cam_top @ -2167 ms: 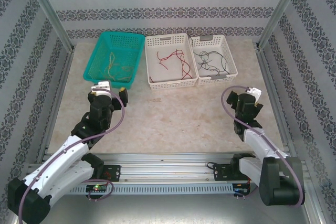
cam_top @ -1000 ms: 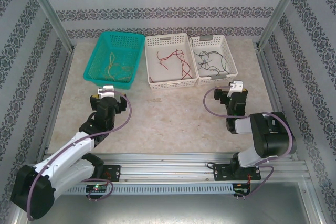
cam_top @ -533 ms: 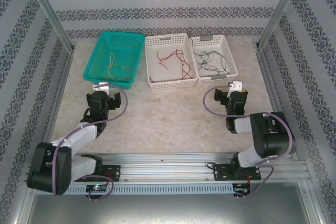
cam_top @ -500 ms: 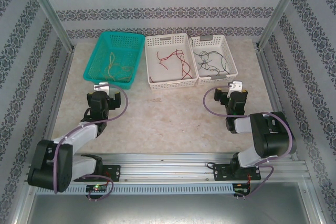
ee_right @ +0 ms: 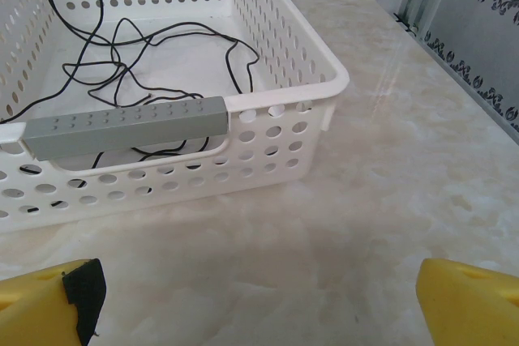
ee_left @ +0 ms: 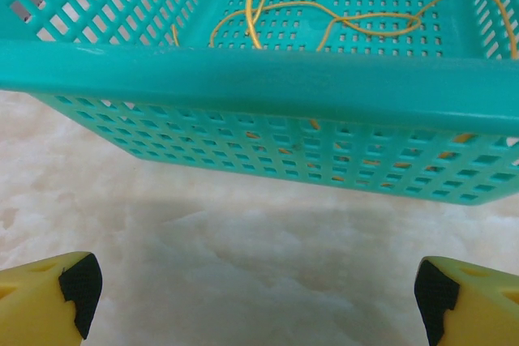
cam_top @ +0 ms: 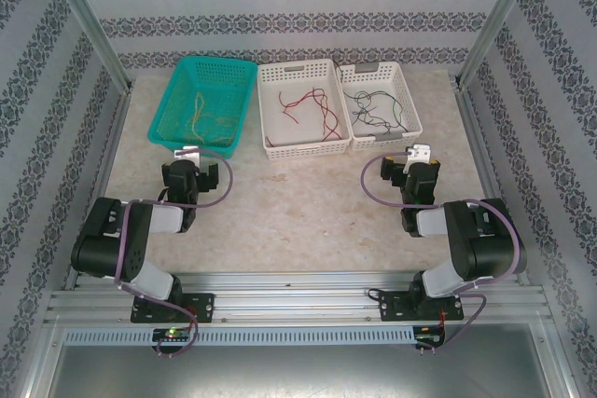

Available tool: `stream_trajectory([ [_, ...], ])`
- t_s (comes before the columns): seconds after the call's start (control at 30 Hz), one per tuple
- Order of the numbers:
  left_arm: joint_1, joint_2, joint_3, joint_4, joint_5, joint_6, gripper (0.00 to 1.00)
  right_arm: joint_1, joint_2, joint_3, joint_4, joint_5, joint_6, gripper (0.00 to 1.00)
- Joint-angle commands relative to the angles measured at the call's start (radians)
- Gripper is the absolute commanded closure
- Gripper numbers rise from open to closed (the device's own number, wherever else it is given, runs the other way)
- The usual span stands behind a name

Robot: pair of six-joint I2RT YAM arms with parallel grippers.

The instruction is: Untangle the cables

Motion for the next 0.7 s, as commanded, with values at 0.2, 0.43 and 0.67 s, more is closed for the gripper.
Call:
stream_trajectory([
  [0.2,0.050,0.048,-0.034,0.230,0.031,-0.030,0.00,-0.009,-0.007,0.019,0.002,0.017,-0.003,0.02],
  [0.43,0.053,0.049,-0.031,0.225,0.034,-0.030,0.00,-0.008,-0.007,0.019,0.003,0.015,-0.004,0.02],
  [0.67,0.052,0.046,-0.031,0.222,0.049,-0.024,0.00,-0.010,-0.007,0.019,0.001,0.014,-0.004,0.02],
])
